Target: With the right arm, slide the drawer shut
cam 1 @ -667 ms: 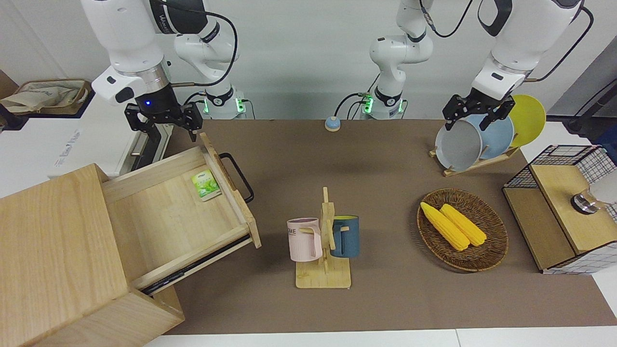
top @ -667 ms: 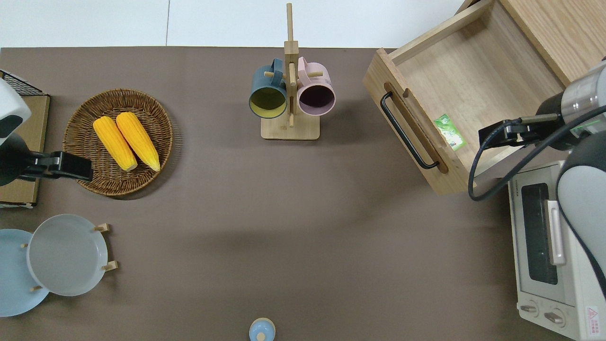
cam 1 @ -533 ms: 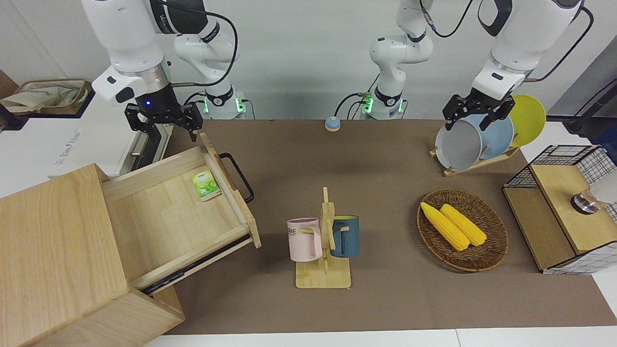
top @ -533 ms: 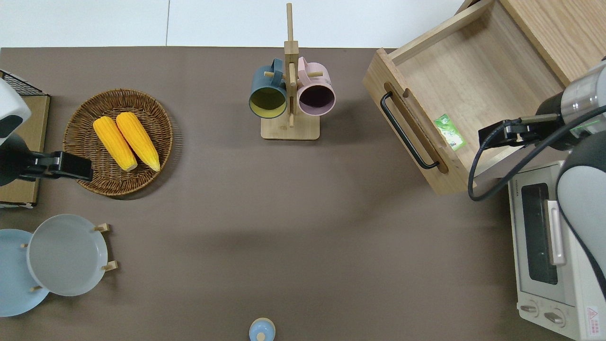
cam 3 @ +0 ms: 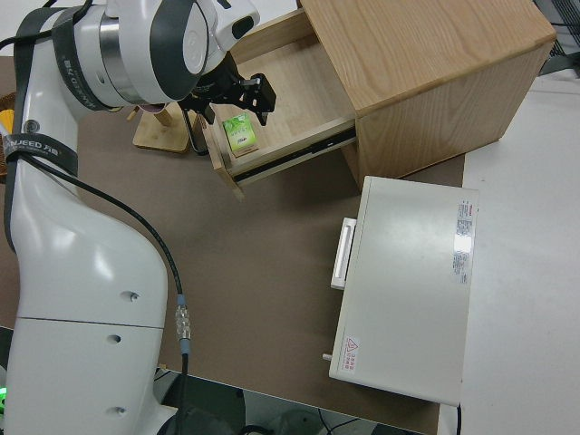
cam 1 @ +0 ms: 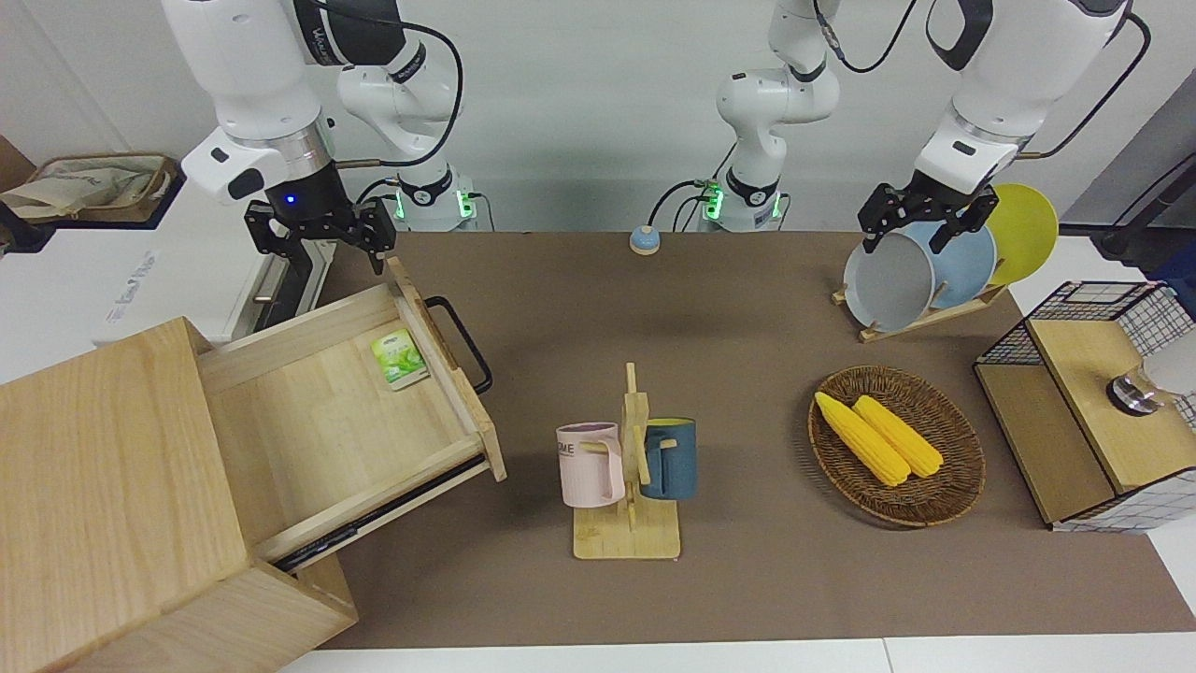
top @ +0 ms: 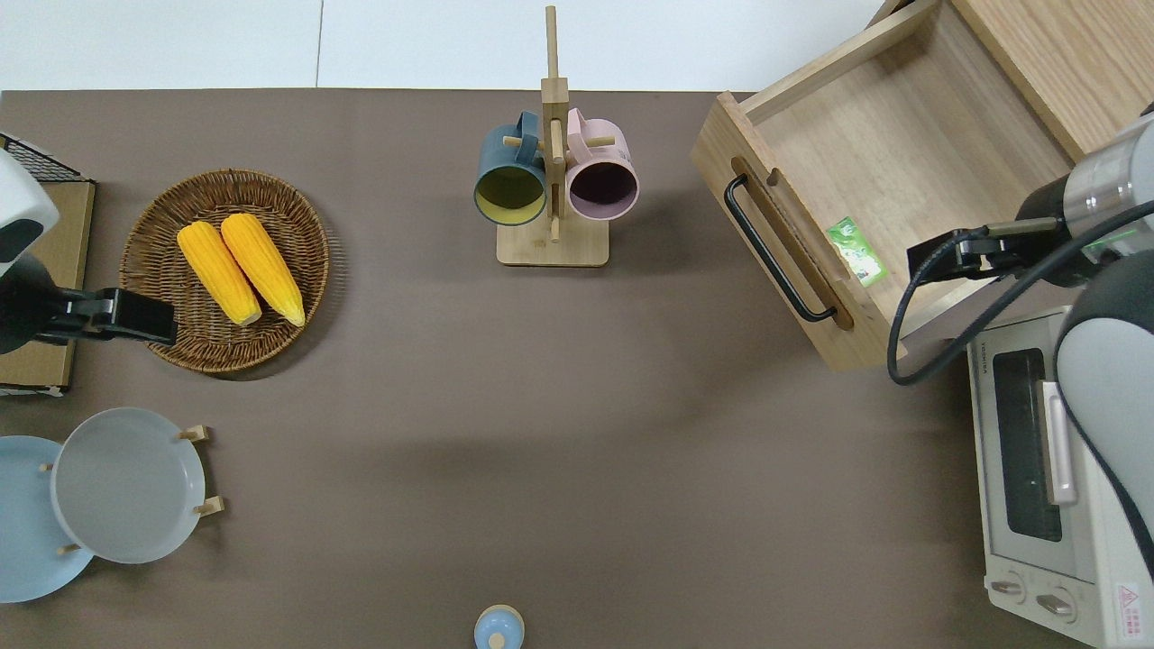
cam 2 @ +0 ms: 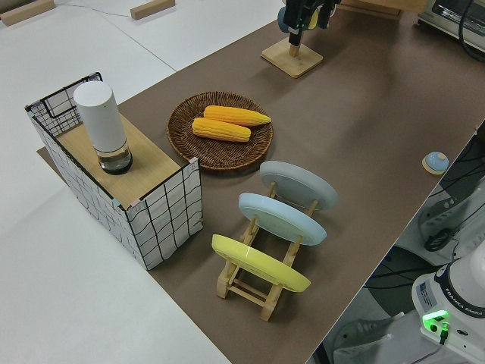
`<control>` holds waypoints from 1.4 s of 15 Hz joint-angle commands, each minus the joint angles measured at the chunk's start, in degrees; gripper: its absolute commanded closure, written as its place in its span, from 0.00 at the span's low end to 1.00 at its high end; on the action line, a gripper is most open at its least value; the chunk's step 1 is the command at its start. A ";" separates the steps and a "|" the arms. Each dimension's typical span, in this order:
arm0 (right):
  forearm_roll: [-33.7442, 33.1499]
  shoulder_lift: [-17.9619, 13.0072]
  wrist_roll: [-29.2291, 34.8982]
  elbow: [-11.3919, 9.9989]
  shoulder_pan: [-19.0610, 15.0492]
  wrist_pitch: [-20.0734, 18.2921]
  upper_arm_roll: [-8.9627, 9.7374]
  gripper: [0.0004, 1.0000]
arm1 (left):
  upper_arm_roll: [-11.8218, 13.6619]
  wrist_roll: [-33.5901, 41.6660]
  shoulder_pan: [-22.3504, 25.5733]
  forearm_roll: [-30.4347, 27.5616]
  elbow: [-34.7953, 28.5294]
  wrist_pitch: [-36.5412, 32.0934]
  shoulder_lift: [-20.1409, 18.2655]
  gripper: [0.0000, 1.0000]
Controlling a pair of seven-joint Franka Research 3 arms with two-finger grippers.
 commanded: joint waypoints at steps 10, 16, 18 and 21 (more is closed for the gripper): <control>2.75 -0.67 -1.34 -0.62 -1.16 0.32 0.10 0.46 | -0.37 0.56 0.22 0.98 1.49 -1.13 0.65 0.01; 2.84 -0.67 -1.43 -0.53 -1.34 0.14 0.19 1.00 | -0.37 0.56 0.22 0.98 1.49 -1.13 0.65 0.01; 2.49 -0.84 -1.34 -0.35 -1.08 0.05 0.19 1.00 | -0.37 0.56 0.22 0.98 1.49 -1.13 0.65 0.01; 2.31 -1.89 -0.37 1.23 -0.46 -0.21 -0.07 1.00 | -0.37 0.56 0.22 0.98 1.40 -1.13 0.65 0.01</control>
